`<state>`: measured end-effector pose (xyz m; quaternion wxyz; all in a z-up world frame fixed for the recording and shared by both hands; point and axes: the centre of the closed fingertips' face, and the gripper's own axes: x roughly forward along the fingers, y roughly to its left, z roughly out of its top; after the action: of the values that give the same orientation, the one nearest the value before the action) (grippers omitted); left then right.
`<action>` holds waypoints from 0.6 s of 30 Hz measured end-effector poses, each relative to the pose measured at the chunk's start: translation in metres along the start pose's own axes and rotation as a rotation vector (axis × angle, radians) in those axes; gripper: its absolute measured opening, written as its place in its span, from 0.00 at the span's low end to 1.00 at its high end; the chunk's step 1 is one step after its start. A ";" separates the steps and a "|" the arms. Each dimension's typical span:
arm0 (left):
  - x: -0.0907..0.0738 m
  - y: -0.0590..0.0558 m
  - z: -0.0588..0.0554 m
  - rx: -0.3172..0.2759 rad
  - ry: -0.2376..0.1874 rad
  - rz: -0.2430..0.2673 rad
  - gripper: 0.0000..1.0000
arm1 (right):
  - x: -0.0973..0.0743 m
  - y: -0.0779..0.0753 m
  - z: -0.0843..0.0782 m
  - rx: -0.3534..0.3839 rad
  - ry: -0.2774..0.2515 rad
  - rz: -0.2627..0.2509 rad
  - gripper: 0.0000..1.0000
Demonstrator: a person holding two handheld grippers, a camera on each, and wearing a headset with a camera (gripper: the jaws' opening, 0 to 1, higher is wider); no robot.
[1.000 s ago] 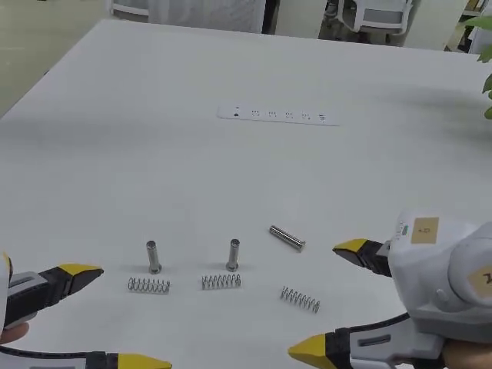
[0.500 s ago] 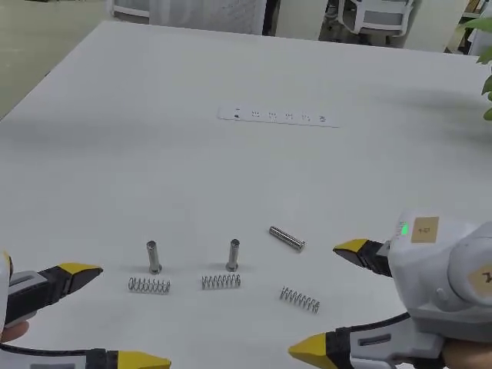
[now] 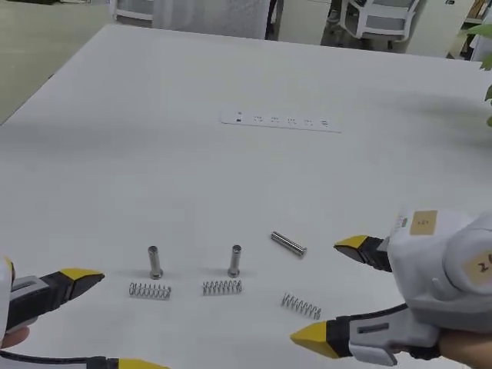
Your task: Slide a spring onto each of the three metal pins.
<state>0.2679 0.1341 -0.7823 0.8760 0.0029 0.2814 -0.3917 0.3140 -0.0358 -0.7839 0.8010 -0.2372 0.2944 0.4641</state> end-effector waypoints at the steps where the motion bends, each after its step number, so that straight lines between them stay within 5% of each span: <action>1: 0.000 0.000 0.000 0.000 -0.001 0.001 0.87 | 0.001 -0.002 0.000 -0.002 0.001 -0.003 0.74; 18: -0.001 0.002 0.002 0.009 -0.009 0.010 0.87 | 0.020 -0.038 0.021 -0.042 0.009 -0.030 0.61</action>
<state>0.2698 0.1357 -0.7806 0.8792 0.0068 0.2757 -0.3886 0.3613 -0.0272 -0.7787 0.8014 -0.2606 0.2848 0.4570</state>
